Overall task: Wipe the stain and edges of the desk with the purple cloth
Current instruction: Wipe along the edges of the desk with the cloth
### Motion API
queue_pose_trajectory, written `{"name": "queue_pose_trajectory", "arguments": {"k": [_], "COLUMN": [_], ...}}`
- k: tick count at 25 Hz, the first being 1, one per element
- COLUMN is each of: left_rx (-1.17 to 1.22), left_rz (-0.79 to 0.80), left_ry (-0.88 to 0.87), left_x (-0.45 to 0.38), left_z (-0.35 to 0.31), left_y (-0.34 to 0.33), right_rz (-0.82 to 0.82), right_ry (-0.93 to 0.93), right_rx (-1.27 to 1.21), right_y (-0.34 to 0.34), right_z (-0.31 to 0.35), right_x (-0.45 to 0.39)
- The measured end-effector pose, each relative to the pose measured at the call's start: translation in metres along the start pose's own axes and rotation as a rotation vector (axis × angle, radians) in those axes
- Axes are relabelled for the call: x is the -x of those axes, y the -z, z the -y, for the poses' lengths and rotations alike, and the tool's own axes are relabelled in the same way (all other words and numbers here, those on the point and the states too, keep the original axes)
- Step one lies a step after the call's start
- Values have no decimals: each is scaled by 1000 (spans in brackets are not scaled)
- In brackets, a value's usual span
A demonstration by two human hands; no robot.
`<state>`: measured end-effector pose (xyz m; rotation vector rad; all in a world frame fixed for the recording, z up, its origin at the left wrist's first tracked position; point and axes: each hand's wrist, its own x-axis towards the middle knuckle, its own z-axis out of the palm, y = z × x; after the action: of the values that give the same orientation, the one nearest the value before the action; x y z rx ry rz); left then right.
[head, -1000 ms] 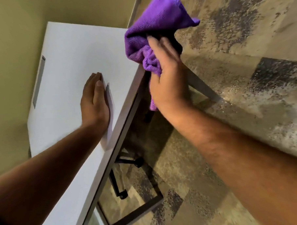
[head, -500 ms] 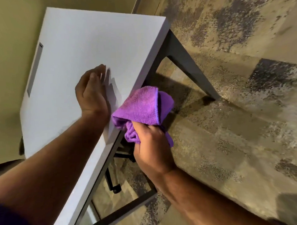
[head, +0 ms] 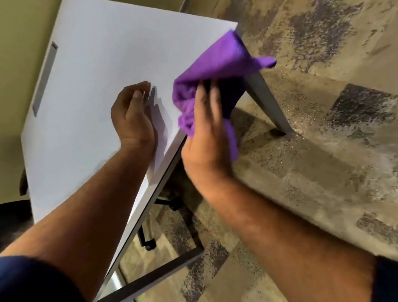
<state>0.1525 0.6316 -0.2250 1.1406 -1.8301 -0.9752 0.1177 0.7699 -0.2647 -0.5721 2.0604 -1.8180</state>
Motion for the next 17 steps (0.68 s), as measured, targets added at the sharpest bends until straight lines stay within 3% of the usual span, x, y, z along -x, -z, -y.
{"name": "queue_pose_trajectory", "arguments": {"k": [3,5,6,9,12,15,17], "left_rx": [0,-36,-100,-379,-494,-547,-570], "left_rz": [14,21,25,72,120,157,167], "left_ry": [3,-13,-27,-90,-121,-132,-111], "left_x": [-2,-2,-1,1,0,-3,-5], "left_z": [2,4,3,-1,-4,1,5], "left_y": [-2,-2,-2,-2,-6,-5,-5], "right_rz": [131,287,275,7,-160,-257,-216], "right_ry": [103,69,41,-90,-209,-201,-139], "right_rx": [31,-62,-121,-220,-389,-453,-467], "right_y": [-6,13,24,48,68,88,91], "right_z": [-10,-26,-36,-62,-73,-68,-55], "right_x": [56,78,83,69,16,-52,-89]}}
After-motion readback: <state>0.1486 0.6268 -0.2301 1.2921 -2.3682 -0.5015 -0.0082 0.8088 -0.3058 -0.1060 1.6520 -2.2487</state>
